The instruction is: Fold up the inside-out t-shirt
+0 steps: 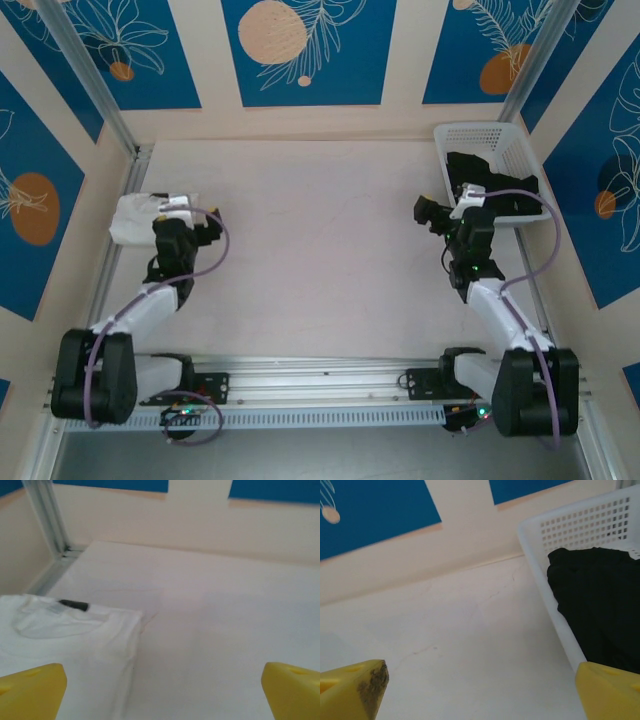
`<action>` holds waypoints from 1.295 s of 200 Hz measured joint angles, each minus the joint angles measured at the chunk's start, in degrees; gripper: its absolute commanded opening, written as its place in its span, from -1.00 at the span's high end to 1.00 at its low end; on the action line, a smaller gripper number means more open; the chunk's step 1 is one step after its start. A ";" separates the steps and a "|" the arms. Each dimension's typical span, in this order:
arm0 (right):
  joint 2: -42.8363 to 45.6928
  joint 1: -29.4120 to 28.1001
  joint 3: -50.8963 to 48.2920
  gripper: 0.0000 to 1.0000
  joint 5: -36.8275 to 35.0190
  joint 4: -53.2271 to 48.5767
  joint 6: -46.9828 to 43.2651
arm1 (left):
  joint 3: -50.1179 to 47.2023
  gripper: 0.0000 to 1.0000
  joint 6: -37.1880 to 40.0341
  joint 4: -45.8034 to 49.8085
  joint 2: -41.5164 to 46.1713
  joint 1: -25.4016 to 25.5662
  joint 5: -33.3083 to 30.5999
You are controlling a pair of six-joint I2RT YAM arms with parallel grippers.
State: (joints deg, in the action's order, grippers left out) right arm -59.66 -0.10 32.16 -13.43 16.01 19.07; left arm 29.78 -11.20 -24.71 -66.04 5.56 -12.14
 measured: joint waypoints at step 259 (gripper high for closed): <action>-65.33 16.33 69.46 0.79 6.01 -47.43 8.52 | 20.83 -1.00 -10.80 44.24 3.10 17.22 16.35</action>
State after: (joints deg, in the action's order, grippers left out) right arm -124.99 16.23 101.62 -7.42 -31.42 27.59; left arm 50.61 -22.00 19.53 -62.94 22.79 4.21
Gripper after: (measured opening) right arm 0.141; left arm 0.998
